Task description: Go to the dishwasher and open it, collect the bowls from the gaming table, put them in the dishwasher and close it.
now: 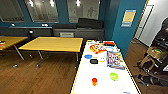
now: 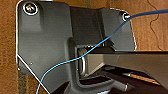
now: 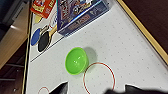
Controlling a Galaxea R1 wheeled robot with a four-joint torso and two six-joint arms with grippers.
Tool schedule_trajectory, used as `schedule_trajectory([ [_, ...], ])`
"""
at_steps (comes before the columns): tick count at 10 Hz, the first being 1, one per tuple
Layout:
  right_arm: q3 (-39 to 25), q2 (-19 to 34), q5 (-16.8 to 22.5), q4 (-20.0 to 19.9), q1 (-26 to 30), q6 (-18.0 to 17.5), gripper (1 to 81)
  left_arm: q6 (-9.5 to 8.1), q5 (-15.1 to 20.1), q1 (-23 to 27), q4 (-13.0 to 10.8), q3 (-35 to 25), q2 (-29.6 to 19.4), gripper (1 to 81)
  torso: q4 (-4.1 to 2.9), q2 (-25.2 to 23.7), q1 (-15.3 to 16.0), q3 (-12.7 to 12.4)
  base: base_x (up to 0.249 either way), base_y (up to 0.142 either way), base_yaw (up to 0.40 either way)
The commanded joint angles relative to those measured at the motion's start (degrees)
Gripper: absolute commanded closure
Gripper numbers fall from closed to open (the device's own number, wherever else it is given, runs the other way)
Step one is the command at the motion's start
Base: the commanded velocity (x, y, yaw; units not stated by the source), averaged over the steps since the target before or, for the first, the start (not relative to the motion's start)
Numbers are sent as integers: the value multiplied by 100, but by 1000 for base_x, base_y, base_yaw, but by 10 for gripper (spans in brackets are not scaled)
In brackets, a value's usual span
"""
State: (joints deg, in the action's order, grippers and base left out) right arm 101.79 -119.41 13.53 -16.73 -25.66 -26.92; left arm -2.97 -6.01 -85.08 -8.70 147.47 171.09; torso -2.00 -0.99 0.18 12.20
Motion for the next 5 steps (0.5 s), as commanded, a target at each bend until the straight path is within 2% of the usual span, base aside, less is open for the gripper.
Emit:
schedule_trajectory([
  [1, 603, -296, 194, -182, 961, -147, 10, 16, 329, 162, 88, -25, -22, 10, 0, 0, 0, 220, 0, 0, 0],
  [5, 709, -482, 194, -208, 1110, -156, 10, -19, 320, 180, 88, -25, -31, 10, 0, 2, 2, 668, 0, 0, 0],
])
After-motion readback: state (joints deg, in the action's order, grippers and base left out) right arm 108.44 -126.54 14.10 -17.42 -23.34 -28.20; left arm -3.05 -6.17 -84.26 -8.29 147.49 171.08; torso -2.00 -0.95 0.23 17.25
